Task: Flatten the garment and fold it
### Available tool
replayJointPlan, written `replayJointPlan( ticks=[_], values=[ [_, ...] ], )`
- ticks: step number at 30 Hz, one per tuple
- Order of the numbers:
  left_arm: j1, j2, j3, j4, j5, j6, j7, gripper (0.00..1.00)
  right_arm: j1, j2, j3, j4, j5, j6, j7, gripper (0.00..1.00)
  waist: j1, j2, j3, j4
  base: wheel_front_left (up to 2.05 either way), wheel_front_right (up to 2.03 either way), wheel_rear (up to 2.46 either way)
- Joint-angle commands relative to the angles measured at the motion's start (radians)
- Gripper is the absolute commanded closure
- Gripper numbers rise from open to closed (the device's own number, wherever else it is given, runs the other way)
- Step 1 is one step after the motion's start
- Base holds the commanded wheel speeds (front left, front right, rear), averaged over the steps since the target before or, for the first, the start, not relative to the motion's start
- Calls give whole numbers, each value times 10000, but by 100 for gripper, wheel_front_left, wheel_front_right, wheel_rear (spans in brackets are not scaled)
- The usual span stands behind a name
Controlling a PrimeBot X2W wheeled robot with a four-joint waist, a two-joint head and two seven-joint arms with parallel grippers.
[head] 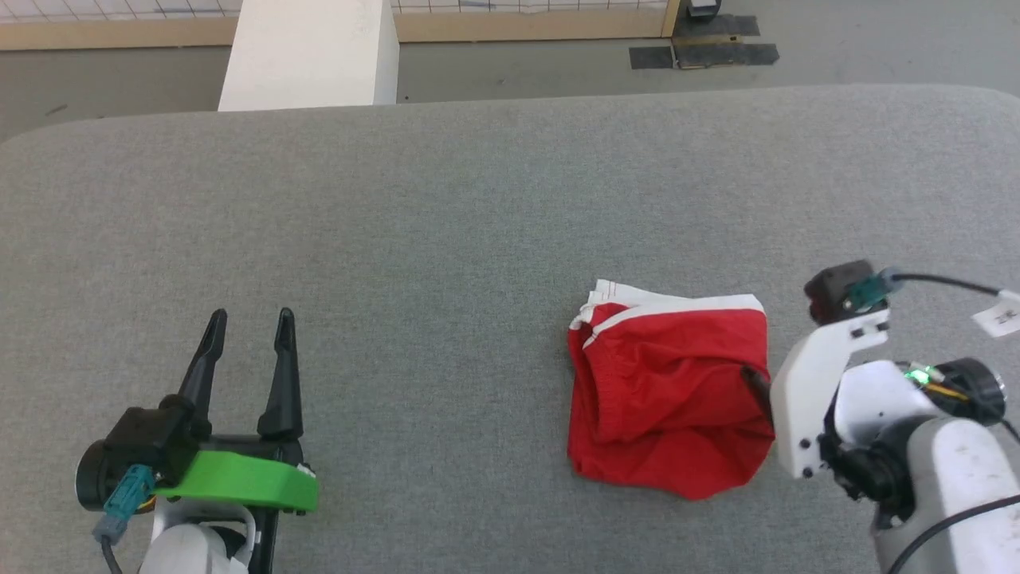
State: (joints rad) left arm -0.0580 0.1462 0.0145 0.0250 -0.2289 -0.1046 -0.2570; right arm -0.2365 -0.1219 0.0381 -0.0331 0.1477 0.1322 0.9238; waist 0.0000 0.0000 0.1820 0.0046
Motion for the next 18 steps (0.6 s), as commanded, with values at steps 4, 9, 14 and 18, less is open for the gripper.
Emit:
replayJointPlan(
  ticks=[4,9,14,18],
  values=[
    [-318,48,-93,35,18,-75,-47,0,198,315,-249,729,-569,-15,-404,0,0,0,162,174,0,0,0],
    [-334,108,-100,110,4,-100,-47,0,313,550,-262,1724,-722,-15,-791,0,0,0,223,322,0,0,0],
    [-275,111,-58,131,-9,-105,-47,0,367,624,-124,2416,-708,-15,-941,58,0,0,237,322,0,0,0],
    [-201,107,24,77,6,-48,-47,0,119,336,289,2564,-454,-15,-1064,100,0,0,268,64,0,0,0]
  ],
)
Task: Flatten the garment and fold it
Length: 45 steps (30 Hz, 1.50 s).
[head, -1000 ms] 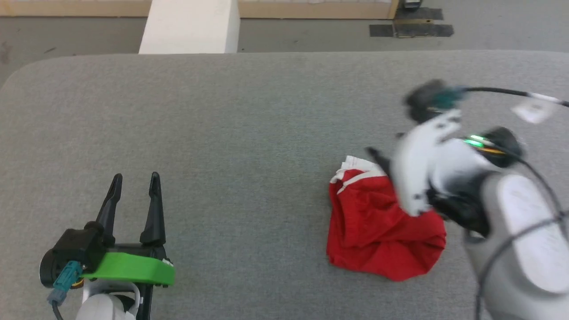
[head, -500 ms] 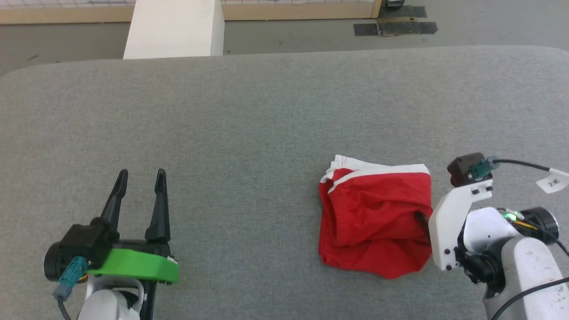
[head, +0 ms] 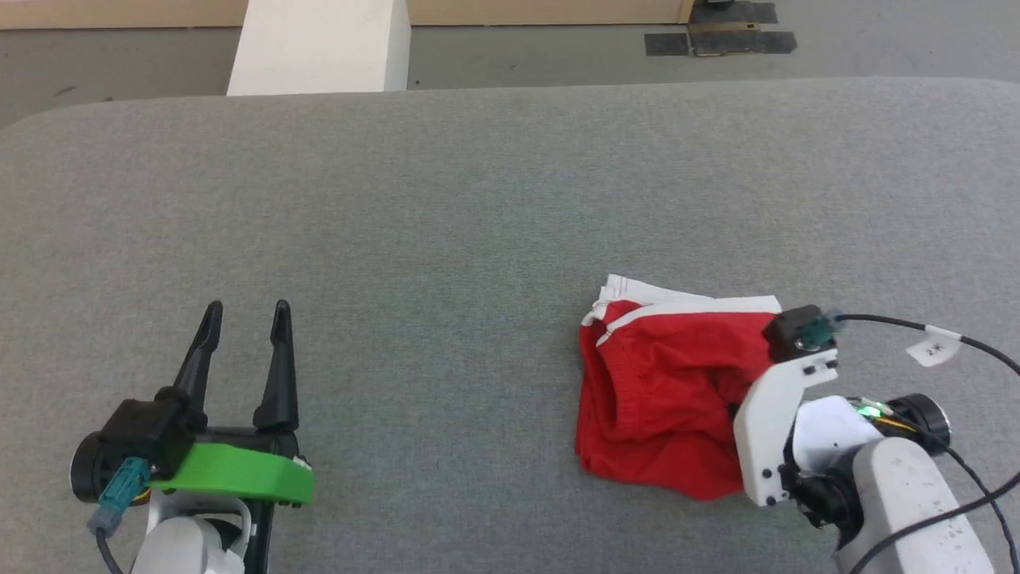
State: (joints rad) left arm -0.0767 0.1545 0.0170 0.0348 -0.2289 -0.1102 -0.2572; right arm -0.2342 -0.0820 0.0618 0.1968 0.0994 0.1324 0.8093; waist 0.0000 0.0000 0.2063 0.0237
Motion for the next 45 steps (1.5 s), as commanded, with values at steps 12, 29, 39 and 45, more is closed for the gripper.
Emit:
replayJointPlan(
  ticks=[12,29,39,45],
  values=[
    [120,446,489,-807,-64,102,-44,0,-1622,-2735,2016,102,1126,-17,-58,100,0,0,885,-2897,0,0,0],
    [-303,1674,878,-3567,100,222,1445,0,-4312,-4762,1130,2193,698,-17,-1740,100,0,0,3325,-3824,0,0,0],
    [-74,2002,1223,-4039,-35,281,1743,0,-4579,-4525,-1003,2557,-571,-17,-2723,0,0,0,3930,-3415,0,0,0],
    [-121,1975,1140,-3898,-66,308,1635,0,-4706,-4389,-1674,2321,-925,-17,-3144,0,0,0,3678,-3269,0,0,0]
  ],
)
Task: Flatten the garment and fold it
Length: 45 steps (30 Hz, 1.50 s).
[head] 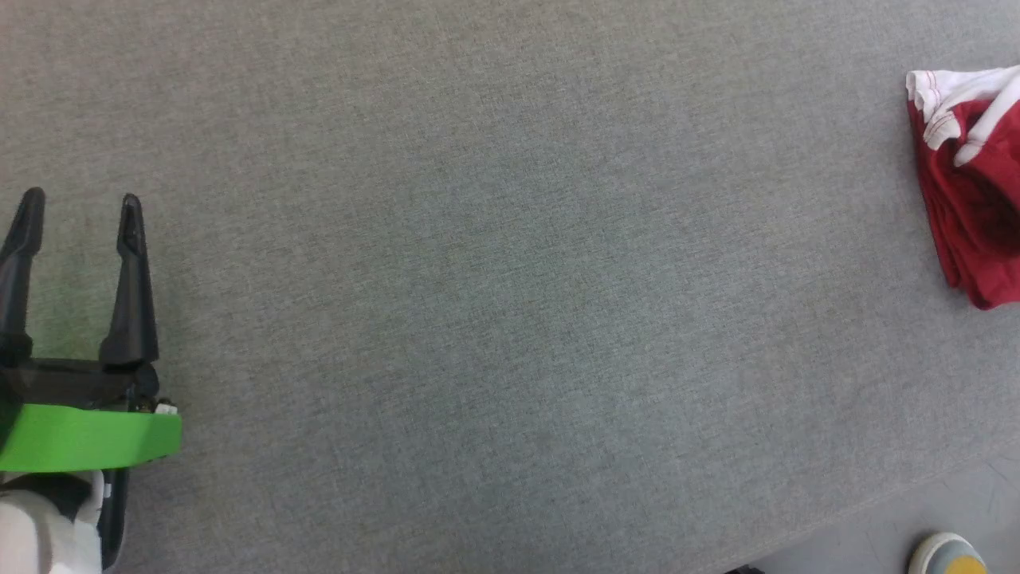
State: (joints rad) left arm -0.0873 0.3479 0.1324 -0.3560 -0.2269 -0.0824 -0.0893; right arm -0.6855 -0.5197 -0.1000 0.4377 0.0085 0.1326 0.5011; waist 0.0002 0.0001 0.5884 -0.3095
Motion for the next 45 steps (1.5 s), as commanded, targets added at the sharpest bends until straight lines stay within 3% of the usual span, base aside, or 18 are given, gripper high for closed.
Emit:
replayJointPlan(
  ticks=[1,8,12,15,22,25,30,38,45],
  values=[
    [-39,2,-69,100,-102,28,-101,0,-212,-36,-152,-197,31,-19,-184,0,-2,-1,-288,128,0,0,0],
    [-60,-404,-333,889,-200,151,-601,0,-622,-65,-236,-1489,1073,-19,-1624,0,-2,-1,-1545,529,0,0,0],
    [4,-721,-404,1446,-264,337,-897,0,-778,599,-3,-2511,1838,-19,-2652,0,-2,-1,-2385,825,0,0,0],
    [60,-959,-459,1820,-307,464,-1113,0,-588,1455,354,-3420,2249,-19,-3207,0,-2,-1,-3004,1119,0,0,0],
    [95,-1353,-708,2469,-370,547,-1377,0,712,3229,858,-4430,2310,-19,-4300,0,-2,-1,-3918,1936,0,0,0],
    [60,-1458,-762,2744,-416,579,-1428,0,1342,3967,834,-4496,2259,-19,-4876,0,-2,-1,-4157,2295,0,0,0],
    [-153,-1559,-788,3237,-465,671,-1478,0,2287,4585,417,-4064,1886,-19,-5736,0,-2,-1,-4416,2786,0,0,0],
    [-382,-1807,-836,4041,-611,795,-1555,0,3649,4691,485,-3108,2088,-19,-7163,0,-2,-1,-4808,3391,0,0,0],
    [-435,-1915,-880,4709,-589,926,-1609,0,4623,4693,828,-2714,2218,-19,-7575,0,-2,-1,-4948,3458,0,0,0]
  ],
)
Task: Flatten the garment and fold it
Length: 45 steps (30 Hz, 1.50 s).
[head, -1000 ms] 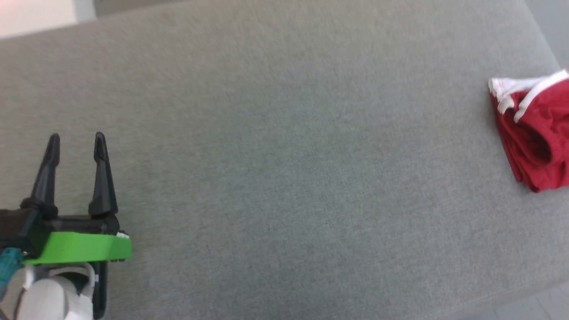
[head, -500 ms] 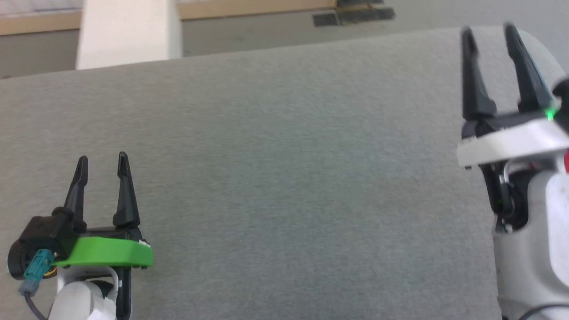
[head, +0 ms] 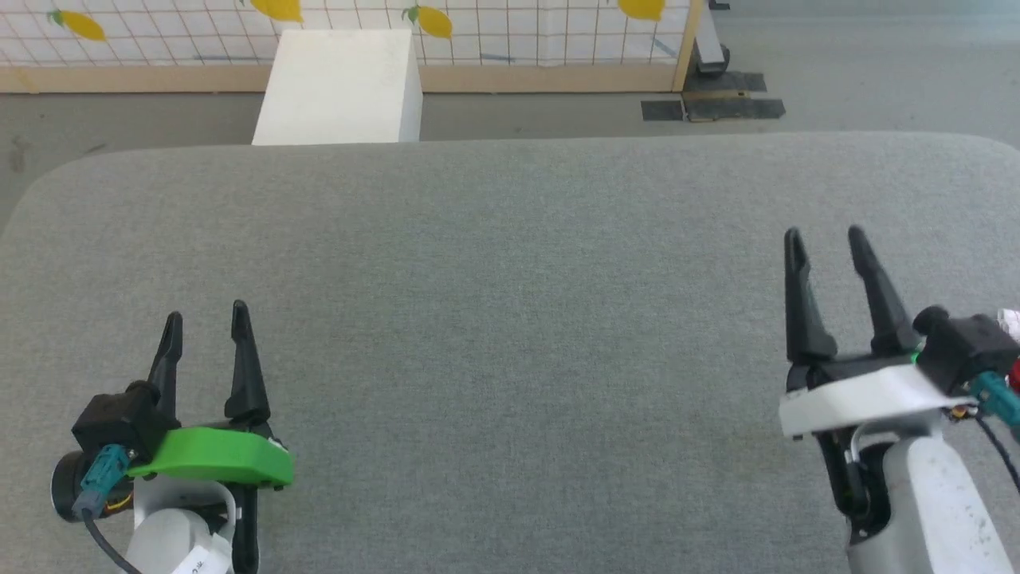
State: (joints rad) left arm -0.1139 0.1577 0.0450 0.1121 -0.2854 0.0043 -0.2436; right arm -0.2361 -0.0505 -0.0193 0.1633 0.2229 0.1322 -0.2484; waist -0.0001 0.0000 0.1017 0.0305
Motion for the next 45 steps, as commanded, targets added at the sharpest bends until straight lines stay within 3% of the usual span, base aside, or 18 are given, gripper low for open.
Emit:
replayJointPlan(
  ticks=[1,10,26,27,45],
  values=[
    [-169,-37,-6,102,10,87,-79,0,267,1,68,96,132,-15,-95,0,1,0,-86,40,0,0,0],
    [-73,-291,-83,540,28,157,-151,0,1152,2,70,244,375,-15,-130,0,1,0,-100,-42,0,0,0],
    [67,-195,-709,1594,303,-270,-174,0,1670,3,193,833,275,-15,-133,0,1,0,-331,-31,0,0,0],
    [34,-253,-698,1599,215,-222,-103,100,1573,-2,192,826,303,0,-75,100,1,0,-332,-30,0,0,0],
    [159,-354,-659,1316,502,-201,194,100,1658,-1,192,557,26,-2,211,100,1,0,-415,-63,0,0,0]
  ],
)
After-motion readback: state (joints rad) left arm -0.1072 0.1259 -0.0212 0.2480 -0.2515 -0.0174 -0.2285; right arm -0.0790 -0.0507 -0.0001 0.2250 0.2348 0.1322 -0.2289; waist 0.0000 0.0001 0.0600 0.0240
